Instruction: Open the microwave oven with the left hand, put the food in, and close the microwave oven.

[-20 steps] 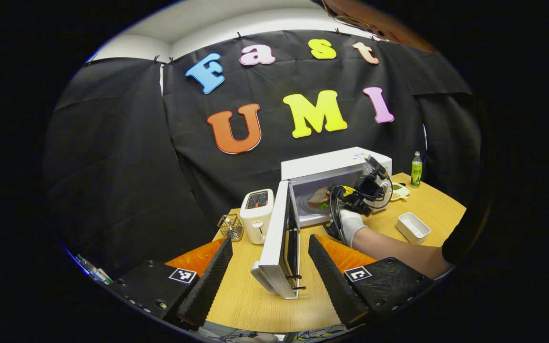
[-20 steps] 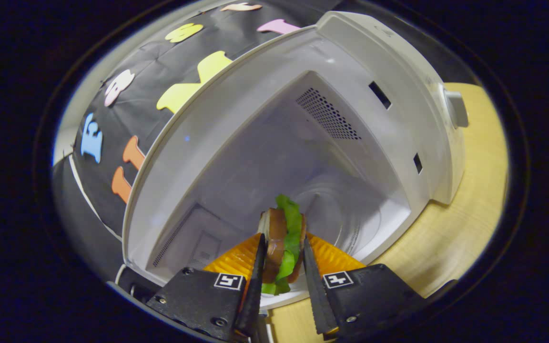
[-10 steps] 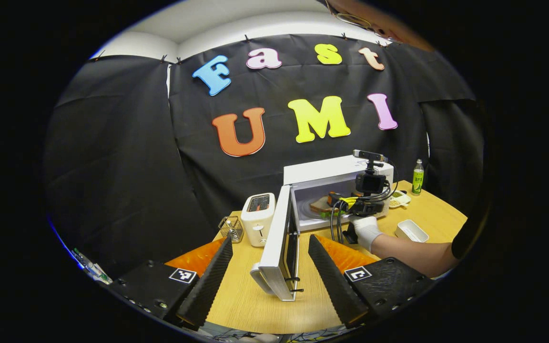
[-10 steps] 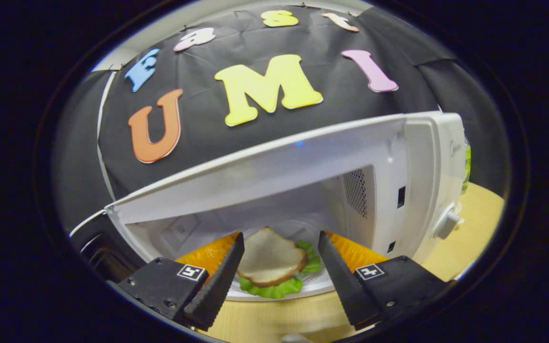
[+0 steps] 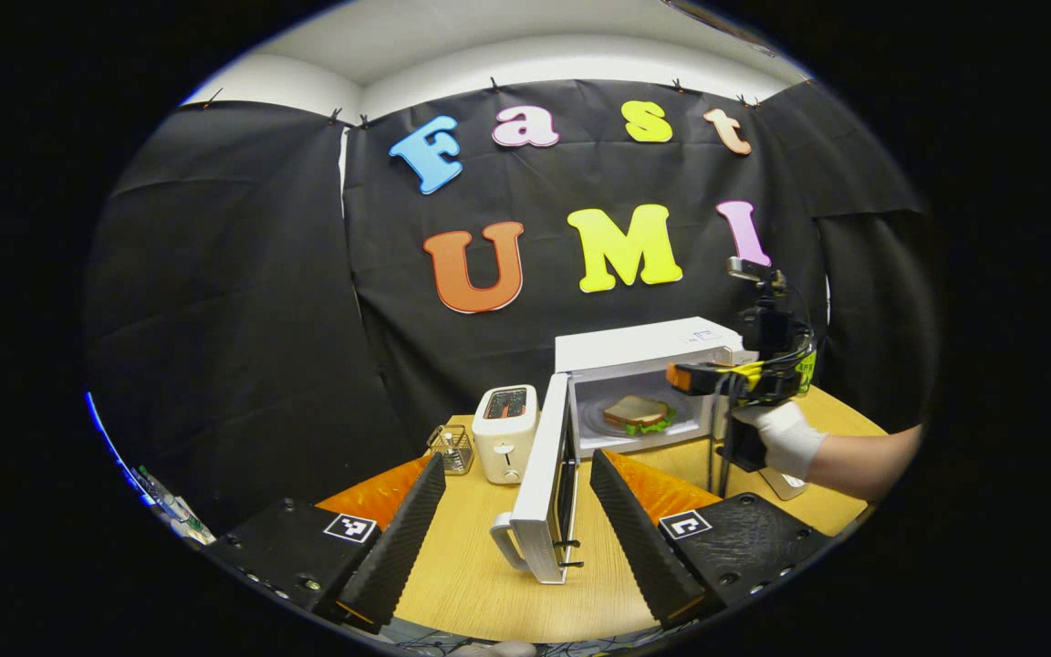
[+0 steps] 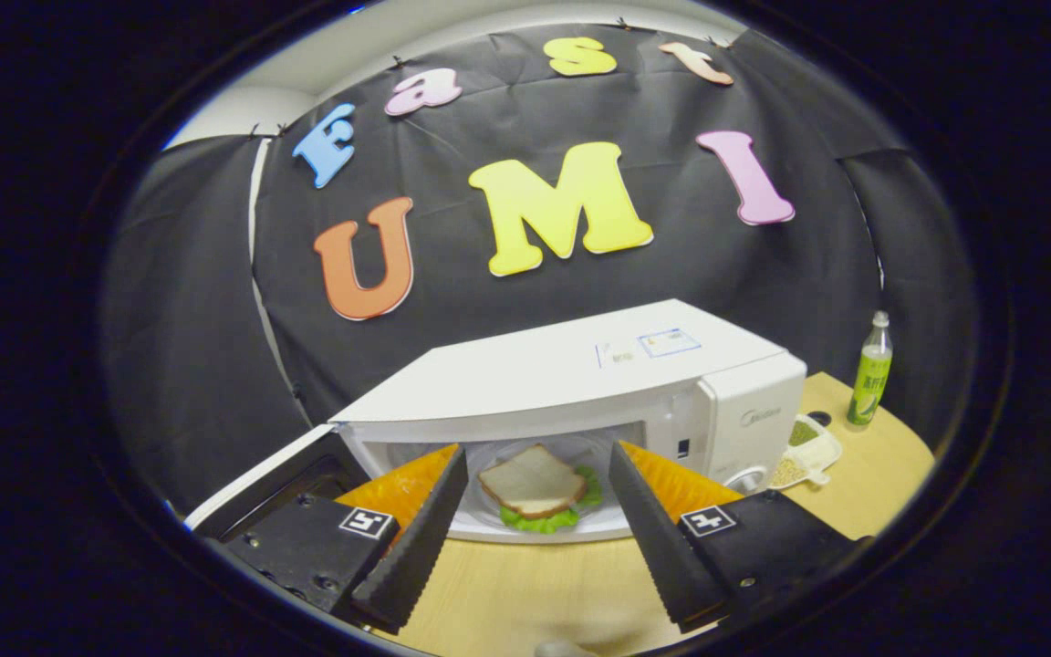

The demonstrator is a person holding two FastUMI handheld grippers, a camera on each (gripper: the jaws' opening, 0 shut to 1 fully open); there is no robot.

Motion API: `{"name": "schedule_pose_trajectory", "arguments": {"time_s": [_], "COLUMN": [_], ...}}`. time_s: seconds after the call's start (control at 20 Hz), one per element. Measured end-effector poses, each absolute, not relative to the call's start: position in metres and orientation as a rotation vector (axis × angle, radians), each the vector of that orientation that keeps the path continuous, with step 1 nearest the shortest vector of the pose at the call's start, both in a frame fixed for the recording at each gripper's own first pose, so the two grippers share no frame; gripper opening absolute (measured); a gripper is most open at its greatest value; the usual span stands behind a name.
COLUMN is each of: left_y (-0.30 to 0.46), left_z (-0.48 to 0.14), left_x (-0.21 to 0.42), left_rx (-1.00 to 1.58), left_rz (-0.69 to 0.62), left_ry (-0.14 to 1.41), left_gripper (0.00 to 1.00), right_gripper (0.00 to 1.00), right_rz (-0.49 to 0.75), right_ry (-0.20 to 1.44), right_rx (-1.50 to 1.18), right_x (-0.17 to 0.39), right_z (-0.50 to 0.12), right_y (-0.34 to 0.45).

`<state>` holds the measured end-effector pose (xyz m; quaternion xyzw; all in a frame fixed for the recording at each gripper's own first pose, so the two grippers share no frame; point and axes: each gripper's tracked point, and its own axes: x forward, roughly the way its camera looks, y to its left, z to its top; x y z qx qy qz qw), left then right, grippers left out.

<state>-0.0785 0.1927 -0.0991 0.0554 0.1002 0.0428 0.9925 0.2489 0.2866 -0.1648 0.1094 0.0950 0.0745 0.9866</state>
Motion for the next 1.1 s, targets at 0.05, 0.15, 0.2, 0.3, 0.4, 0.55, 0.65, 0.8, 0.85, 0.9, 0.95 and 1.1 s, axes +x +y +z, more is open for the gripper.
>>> {"name": "schedule_pose_trajectory", "arguments": {"time_s": [0.05,0.15,0.2,0.3,0.4,0.55,0.65,0.8,0.85,0.9,0.95,1.1], "left_y": [0.196,0.203,0.205,0.211,0.218,0.221,0.224,0.226,0.221,0.221,0.228,0.241], "left_z": [-0.098,-0.096,-0.094,-0.094,-0.094,-0.094,-0.096,-0.098,-0.104,-0.108,-0.111,-0.134], "left_x": [-0.077,-0.075,-0.073,-0.073,-0.070,-0.062,-0.057,-0.049,-0.047,-0.046,-0.043,-0.038], "left_rx": [0.105,0.085,0.072,0.060,0.053,0.048,0.064,0.052,0.047,0.049,0.059,0.068], "left_rz": [0.093,0.105,0.109,0.118,0.131,0.135,0.136,0.120,0.098,0.089,0.100,0.113], "left_ry": [0.191,0.178,0.169,0.156,0.151,0.138,0.132,0.116,0.123,0.129,0.130,0.165], "left_gripper": [0.96,0.96,0.96,0.97,0.96,0.96,0.94,0.69,0.62,0.60,0.63,0.14], "right_gripper": [0.99,0.92,0.92,0.99,0.92,0.91,0.91,0.99,0.99,0.92,0.91,0.99], "right_rz": [0.171,0.211,0.227,0.238,0.252,0.235,0.195,0.136,0.125,0.119,0.115,0.098], "right_ry": [0.186,0.171,0.168,0.173,0.170,0.183,0.174,0.175,0.180,0.194,0.203,0.211], "right_rx": [0.190,0.138,0.113,0.087,0.086,0.077,0.073,0.087,0.097,0.102,0.103,0.112], "right_x": [0.234,0.205,0.189,0.158,0.129,0.092,0.075,0.059,0.057,0.054,0.051,0.046], "right_z": [-0.153,-0.128,-0.118,-0.103,-0.087,-0.077,-0.068,-0.064,-0.064,-0.066,-0.067,-0.065], "right_y": [0.280,0.265,0.257,0.232,0.210,0.172,0.145,0.118,0.114,0.111,0.107,0.100]}}
